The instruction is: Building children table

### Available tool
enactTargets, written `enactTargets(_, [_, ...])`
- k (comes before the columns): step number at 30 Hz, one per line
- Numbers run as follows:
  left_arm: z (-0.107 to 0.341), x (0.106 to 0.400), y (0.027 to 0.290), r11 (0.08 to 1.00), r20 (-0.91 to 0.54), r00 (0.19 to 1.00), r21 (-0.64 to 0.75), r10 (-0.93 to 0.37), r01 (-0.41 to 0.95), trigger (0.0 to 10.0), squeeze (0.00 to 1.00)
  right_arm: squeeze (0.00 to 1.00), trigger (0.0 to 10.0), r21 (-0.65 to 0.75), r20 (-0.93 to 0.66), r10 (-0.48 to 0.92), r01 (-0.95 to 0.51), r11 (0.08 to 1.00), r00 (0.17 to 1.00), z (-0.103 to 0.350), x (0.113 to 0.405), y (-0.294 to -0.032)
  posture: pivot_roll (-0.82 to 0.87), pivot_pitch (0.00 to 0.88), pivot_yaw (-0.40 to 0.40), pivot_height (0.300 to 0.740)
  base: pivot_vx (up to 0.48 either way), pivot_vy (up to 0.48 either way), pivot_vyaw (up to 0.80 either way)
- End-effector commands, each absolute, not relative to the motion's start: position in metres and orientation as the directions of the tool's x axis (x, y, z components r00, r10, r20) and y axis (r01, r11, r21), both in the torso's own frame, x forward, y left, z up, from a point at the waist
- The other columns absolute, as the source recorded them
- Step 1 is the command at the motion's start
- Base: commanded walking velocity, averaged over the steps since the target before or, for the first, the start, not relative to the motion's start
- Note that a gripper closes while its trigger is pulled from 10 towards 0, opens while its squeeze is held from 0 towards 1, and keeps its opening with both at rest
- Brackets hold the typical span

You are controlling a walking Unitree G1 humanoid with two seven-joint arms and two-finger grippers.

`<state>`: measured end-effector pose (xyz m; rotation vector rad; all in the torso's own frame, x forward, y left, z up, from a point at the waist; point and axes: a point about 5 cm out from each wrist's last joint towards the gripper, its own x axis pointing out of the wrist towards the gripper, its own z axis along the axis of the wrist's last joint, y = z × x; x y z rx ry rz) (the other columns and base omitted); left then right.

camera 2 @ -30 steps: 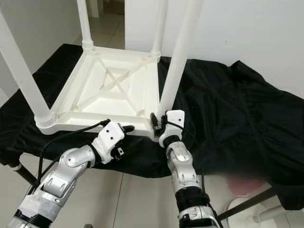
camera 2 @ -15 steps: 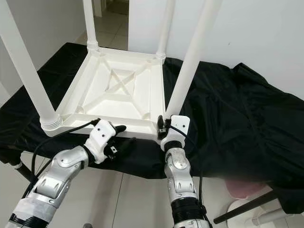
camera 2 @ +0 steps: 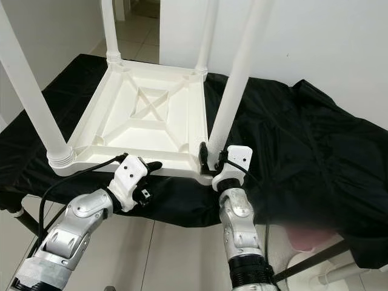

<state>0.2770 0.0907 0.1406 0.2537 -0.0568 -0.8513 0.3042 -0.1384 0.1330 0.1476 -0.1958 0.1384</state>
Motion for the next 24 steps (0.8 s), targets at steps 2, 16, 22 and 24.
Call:
enactTargets(2, [0.14, 0.273, 0.085, 0.631, -0.039, 0.653, 0.222, -0.756, 0.743, 10.0, 0.0, 0.0, 10.0, 0.094, 0.201, 0.267, -0.29, 0.953, 0.943, 0.129, 0.302, -0.149, 0.07, 0.042, -0.118, 0.74, 0.0, 0.0, 0.0])
enactTargets(16, [0.144, 0.274, 0.083, 0.615, -0.034, 0.639, 0.233, -0.769, 0.753, 10.0, 0.0, 0.0, 10.0, -0.08, 0.061, 0.631, -0.626, 0.776, 0.774, 0.13, 0.329, -0.154, 0.09, 0.037, -0.105, 0.74, 0.0, 0.0, 0.0])
enactTargets(22, [0.145, 0.274, 0.082, 0.608, -0.038, 0.634, 0.243, -0.773, 0.756, 10.0, 0.0, 0.0, 10.0, -0.091, 0.014, 0.678, -0.674, 0.733, 0.735, 0.128, 0.335, -0.149, 0.09, 0.038, -0.105, 0.74, 0.0, 0.0, 0.0])
enactTargets(24, [0.145, 0.275, 0.082, 0.607, -0.038, 0.634, 0.247, -0.773, 0.755, 10.0, 0.0, 0.0, 6.9, -0.093, 0.002, 0.694, -0.691, 0.717, 0.72, 0.127, 0.337, -0.146, 0.09, 0.037, -0.102, 0.74, 0.0, 0.0, 0.0])
